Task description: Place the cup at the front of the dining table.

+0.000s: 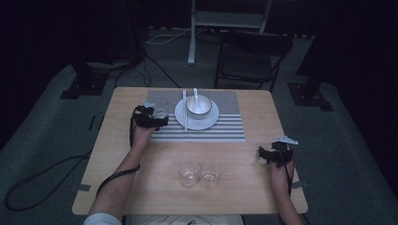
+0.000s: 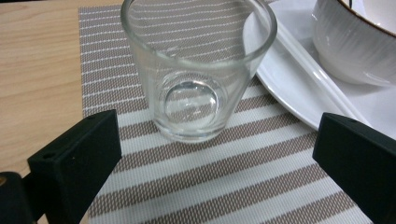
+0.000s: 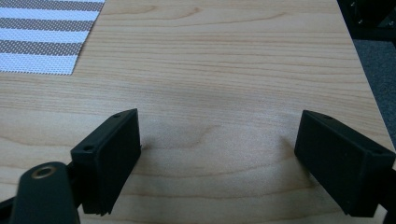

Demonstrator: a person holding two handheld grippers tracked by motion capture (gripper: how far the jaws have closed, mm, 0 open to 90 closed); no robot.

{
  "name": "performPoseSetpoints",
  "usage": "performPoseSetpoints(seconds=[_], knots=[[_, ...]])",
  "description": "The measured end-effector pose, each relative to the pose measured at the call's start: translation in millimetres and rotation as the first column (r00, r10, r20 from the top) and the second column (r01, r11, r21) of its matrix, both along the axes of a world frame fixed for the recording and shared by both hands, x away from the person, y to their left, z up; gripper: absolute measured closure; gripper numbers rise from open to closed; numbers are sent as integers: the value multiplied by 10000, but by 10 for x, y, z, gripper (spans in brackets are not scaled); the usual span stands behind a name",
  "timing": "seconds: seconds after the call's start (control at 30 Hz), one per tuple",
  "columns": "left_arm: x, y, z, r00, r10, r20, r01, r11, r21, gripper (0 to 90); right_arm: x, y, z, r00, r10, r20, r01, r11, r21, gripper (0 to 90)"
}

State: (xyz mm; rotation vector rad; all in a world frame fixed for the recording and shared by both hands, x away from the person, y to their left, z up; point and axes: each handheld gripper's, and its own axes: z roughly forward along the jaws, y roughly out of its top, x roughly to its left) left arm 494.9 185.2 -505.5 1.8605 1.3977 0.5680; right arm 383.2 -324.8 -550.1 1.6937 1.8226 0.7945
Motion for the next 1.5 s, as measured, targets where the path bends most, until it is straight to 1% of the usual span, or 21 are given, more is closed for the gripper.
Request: performPoseSetpoints(seconds=[0.07,0.13,0.23,0.3,0.33,0.37,0.4,0.5,0.53,0.57,0.6,0.73,0.8,0.9,0.97,1.03,1.13,1.23,1.37,1.43,1.5], knots=[[-32,20,5,10000,19,13,-19,10000,-95,17,0,0,0,10000,-6,1,6,10000,-2,138],[-68,39,5,9999,-103,-27,103,9997,-224,17,0,0,0,10000,-9,3,9,10000,-4,139],[-150,37,17,9995,-289,162,289,9996,-22,17,0,0,0,10000,-21,1,21,10000,-4,138],[-192,52,26,9991,-410,113,412,9990,-199,17,0,0,0,10000,-23,-2,23,10000,-8,137],[-216,55,33,9992,-354,168,357,9992,-172,17,0,0,0,10000,-26,-1,26,10000,-9,137],[-238,67,41,9990,-398,195,401,9990,-195,17,0,0,0,10000,-28,-2,28,10000,-9,137],[-258,78,48,9989,-442,183,447,9986,-282,17,-1,0,0,10000,-35,3,35,10000,-6,137],[-320,114,70,9985,-477,256,485,9983,-336,16,-1,0,0,10000,-33,4,33,10000,-6,137],[-343,126,79,9985,-463,286,470,9986,-245,16,0,0,0,10000,-36,2,36,10000,-4,137],[-369,141,85,9983,-483,340,493,9984,-278,17,0,0,0,10000,-36,2,36,10000,-6,137],[-390,157,89,9981,-541,295,549,9981,-266,17,0,0,0,10000,-38,1,38,10000,-3,137],[-479,210,80,9980,-549,317,556,9982,-216,16,-1,-1,0,10000,-34,2,34,10000,-7,137],[-524,242,74,9977,-635,256,646,9970,-431,16,-1,-1,0,10000,-35,3,35,10000,-7,137],[-609,268,73,9966,-709,412,725,9966,-390,16,-1,-2,-1,10000,-41,9,41,10000,-15,137],[-666,287,67,9954,-878,377,895,9950,-443,16,-1,-2,-1,10000,-49,5,49,10000,-12,137],[-730,304,58,9950,-896,448,913,9951,-374,17,-1,-2,-1,10000,-50,7,50,10000,-13,137],[-808,344,46,9947,-949,404,971,9936,-580,17,-1,-2,0,10000,-51,4,51,10000,-10,137],[-889,374,49,9930,-1070,502,1103,9917,-668,17,-1,-2,-1,10000,-53,7,53,10000,-11,137],[-1010,421,64,9915,-1084,724,1124,9922,-540,17,-3,-2,-1,10000,-62,4,62,10000,-7,137],[-1068,459,72,9909,-1074,814,1137,9905,-776,16,-3,-2,-1,10000,-62,5,62,10000,-7,137],[-1128,490,72,9910,-1024,865,1095,9905,-827,16,-3,-2,-1,10000,-62,5,62,10000,-9,137]])
